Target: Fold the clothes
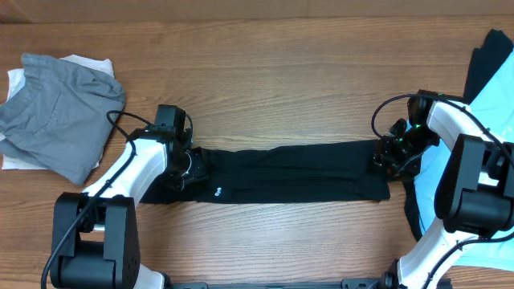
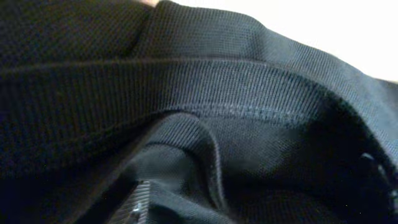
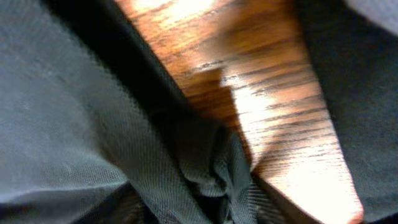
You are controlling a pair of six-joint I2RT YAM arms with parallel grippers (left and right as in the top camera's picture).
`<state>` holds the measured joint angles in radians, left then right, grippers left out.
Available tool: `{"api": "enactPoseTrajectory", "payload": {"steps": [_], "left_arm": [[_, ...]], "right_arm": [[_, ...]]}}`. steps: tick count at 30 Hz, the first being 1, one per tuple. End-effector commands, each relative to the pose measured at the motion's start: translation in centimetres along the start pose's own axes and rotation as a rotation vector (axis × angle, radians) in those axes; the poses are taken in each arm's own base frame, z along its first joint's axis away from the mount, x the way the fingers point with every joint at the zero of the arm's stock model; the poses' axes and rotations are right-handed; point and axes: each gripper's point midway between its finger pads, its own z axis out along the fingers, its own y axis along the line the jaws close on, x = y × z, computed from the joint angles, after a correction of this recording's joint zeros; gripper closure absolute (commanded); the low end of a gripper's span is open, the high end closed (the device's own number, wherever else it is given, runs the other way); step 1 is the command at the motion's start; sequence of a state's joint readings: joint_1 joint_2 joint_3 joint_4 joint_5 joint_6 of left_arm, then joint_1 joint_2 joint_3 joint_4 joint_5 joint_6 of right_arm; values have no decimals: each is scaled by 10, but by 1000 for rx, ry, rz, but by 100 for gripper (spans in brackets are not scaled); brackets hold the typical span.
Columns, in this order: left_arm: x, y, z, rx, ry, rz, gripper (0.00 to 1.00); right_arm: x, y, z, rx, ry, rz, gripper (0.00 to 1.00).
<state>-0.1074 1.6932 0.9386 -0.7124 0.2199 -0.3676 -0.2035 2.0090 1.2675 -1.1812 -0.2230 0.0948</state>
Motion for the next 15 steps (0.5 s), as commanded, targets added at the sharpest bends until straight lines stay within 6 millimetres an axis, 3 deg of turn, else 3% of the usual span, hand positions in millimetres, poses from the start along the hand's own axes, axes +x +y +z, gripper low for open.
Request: {"api": "enactPoseTrajectory", "payload": {"steps": [1,4,7,11,15], "left_arm": [[-11,22,1,-114,-73,-53,41],[-16,25,0,-132,-100,-80,39],[-29,19,-1,-109,-152,-72,39],[-39,13,-4,-85,-188,-65,39],[-56,-12,-34,-18,-185,-7,36]], "right_arm": [[7,5,21,-54,62,-2,68],[13,7,21,-65,88,6,72],[12,14,21,-100,85,-2,96],[-5,27,20,-171,16,-27,96],[-34,35,-1,-187,-84,-55,96]]}}
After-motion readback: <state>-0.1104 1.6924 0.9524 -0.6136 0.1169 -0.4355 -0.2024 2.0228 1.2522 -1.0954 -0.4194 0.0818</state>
